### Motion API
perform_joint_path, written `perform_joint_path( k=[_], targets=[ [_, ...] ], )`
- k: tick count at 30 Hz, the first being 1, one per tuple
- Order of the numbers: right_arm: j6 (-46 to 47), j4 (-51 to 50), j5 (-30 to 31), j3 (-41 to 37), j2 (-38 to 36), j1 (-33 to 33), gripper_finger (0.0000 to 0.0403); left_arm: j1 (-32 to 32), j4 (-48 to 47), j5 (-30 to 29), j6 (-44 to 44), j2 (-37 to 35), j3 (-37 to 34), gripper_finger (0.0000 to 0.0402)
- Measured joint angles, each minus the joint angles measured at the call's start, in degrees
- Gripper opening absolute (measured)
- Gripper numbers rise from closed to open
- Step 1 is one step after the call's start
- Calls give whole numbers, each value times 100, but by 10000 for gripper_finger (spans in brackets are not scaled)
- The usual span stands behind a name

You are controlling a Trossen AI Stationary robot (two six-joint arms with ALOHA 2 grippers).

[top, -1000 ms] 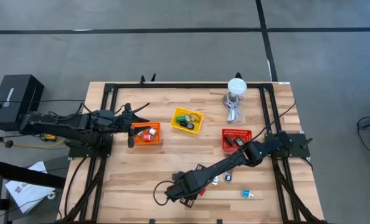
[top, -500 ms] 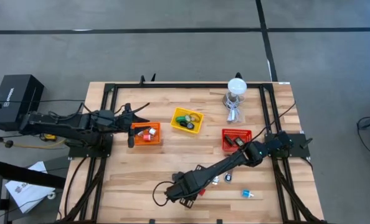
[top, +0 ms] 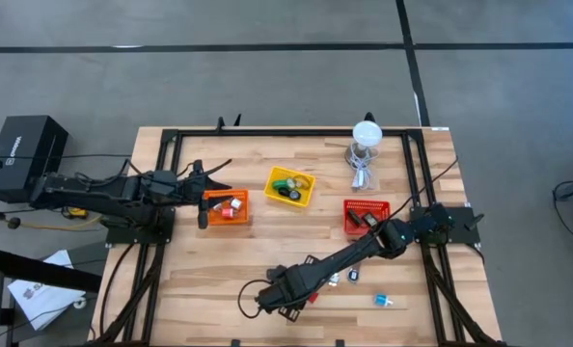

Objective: Pick & Place Office items
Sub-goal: Put the red digital clock into the red bin

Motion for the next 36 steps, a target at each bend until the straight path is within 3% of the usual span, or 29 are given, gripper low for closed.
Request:
perform_joint_path(
  k=[36],
  targets=[
    [343, -61, 13, -2, 0, 34, 189, 0, -2, 0, -35, 0, 0, 110]
  ],
)
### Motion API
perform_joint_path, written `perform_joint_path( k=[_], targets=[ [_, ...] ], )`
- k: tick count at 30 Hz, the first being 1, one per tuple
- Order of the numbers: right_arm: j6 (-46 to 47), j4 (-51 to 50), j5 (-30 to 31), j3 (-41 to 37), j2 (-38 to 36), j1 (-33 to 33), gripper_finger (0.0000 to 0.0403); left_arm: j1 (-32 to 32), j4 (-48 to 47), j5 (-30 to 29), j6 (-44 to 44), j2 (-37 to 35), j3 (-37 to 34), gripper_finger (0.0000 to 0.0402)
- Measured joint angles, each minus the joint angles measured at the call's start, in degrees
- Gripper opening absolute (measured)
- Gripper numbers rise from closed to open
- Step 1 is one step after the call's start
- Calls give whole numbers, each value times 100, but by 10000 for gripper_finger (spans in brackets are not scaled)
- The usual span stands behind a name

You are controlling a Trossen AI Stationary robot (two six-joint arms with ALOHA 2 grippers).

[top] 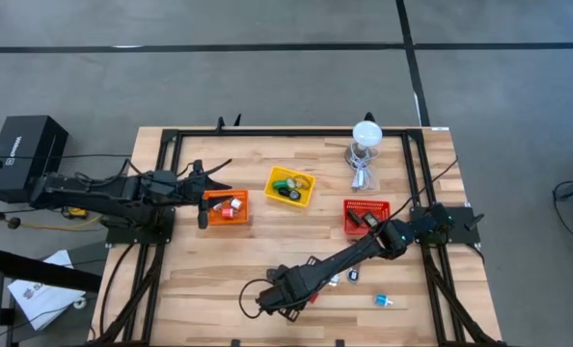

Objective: Pick & Place Office items
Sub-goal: Put the red digital clock into the red bin

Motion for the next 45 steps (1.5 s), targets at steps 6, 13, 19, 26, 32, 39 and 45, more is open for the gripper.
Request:
perform_joint_path(
  k=[6, 13, 19, 26, 32, 39, 45],
  targets=[
    [10, 2, 0, 0, 0, -4, 189, 0, 0, 0, -7, 1, 0, 110],
    [22, 5, 0, -6, -1, -3, 189, 0, 0, 0, -9, 2, 0, 110],
    [-67, 540, -331, -554, -35, -52, 189, 1, 2, 0, -9, 2, 0, 110],
    [-9, 498, -192, -592, -31, -56, 189, 2, 11, 0, -9, 4, 0, 110],
    [-20, 677, -171, -763, -57, -56, 189, 2, 17, 0, -9, 4, 0, 110],
    [-449, 781, -152, -782, -51, -64, 177, 0, 20, 0, -9, 2, 0, 110],
    [-716, 734, -153, -782, -38, -81, 144, 2, 22, 0, -9, 2, 0, 110]
  ],
)
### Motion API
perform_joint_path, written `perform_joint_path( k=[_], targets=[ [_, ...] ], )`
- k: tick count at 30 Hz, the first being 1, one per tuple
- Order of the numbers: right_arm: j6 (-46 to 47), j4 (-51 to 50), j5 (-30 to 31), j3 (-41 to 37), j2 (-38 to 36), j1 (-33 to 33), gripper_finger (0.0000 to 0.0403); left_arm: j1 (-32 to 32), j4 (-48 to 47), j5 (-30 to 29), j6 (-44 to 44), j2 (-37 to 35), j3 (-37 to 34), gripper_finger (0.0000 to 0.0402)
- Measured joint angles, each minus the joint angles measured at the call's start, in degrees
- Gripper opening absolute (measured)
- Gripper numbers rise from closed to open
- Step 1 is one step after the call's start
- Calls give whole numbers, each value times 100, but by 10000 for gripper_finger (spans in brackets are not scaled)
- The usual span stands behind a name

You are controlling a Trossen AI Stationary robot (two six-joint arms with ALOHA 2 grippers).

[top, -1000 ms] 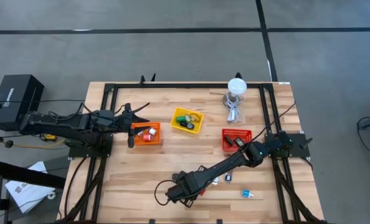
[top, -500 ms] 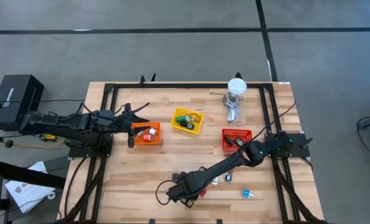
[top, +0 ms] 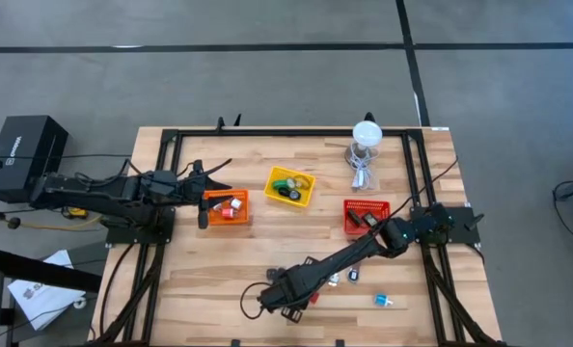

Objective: Pick & Place Office items
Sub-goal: Put the red digital clock into the red bin

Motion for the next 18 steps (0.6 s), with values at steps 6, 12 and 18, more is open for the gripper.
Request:
perform_joint_path(
  k=[6, 12, 18],
  targets=[
    [-369, -156, 6, -4, -66, -10, 170, -1, 0, 0, 0, 0, 0, 110],
    [-626, -957, 118, -43, -288, -50, 146, -1, 7, 0, 0, 4, 0, 110],
    [-741, -1556, 324, -38, -688, -120, 141, 0, 47, -2, 0, 117, 3, 110]
  ],
)
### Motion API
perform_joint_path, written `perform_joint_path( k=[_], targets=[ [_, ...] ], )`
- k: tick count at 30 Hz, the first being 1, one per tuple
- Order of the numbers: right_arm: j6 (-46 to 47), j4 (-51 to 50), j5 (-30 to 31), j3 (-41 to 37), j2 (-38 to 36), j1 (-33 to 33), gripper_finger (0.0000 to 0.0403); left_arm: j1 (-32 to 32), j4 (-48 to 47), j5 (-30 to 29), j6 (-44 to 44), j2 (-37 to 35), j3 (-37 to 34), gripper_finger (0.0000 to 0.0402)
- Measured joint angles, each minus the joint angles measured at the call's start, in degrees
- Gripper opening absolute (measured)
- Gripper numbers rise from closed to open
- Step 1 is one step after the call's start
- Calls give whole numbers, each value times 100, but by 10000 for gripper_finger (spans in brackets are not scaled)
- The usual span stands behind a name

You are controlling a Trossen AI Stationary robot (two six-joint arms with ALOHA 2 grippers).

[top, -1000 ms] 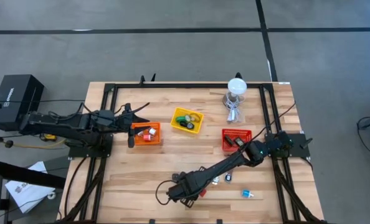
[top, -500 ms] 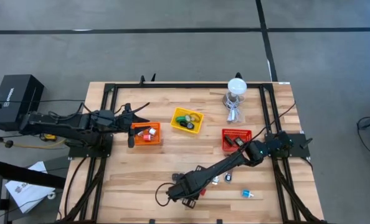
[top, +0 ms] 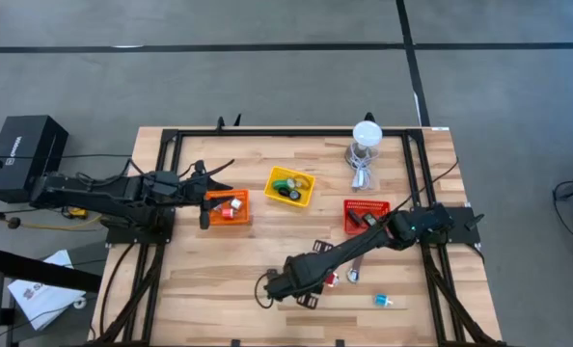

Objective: Pick & Place Office items
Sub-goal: Put the red digital clock into the red bin

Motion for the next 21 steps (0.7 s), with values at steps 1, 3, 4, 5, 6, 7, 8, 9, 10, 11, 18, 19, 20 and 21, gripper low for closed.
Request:
perform_joint_path(
  k=[1, 3, 4, 5, 6, 7, 8, 9, 10, 11, 18, 19, 20, 21],
  targets=[
    [-42, 38, 17, -34, -120, 0, 141, 0, -11, 2, 2, 21, -6, 110],
    [-66, -15, 36, -56, -379, -1, 149, 0, 68, 0, 15, 98, 5, 110],
    [-66, -5, 91, -52, -482, -16, 154, 0, 32, 0, 17, 108, 3, 110],
    [-64, 0, 153, -41, -579, -30, 157, 0, 30, 0, 17, 127, -6, 110],
    [-66, -3, 188, -48, -679, -34, 158, 0, 95, -2, 19, 168, -2, 110],
    [-66, -1, 210, -56, -775, -38, 157, 0, 85, 0, 19, 182, 1, 110],
    [-68, 1, 227, -54, -860, -47, 154, 0, 50, 0, 19, 183, -3, 110],
    [-66, -3, 290, -48, -948, -65, 150, 0, 83, 0, 19, 194, -3, 110],
    [-67, -1, 350, -45, -1029, -69, 146, 0, 91, 0, 19, 197, -3, 110],
    [-76, 3, 372, -45, -1096, -73, 143, 0, 85, 0, 19, 194, -3, 110],
    [-436, 3, 592, -45, -1496, -67, 160, 0, 101, 0, 13, 194, -3, 110],
    [-524, 3, 598, -45, -1540, -67, 164, 0, 103, 0, 13, 194, -3, 110],
    [-616, 3, 602, -45, -1585, -67, 165, 0, 102, 0, 8, 194, -3, 110],
    [-692, 5, 604, -45, -1631, -67, 164, 0, 103, 0, 5, 194, -3, 110]
  ],
)
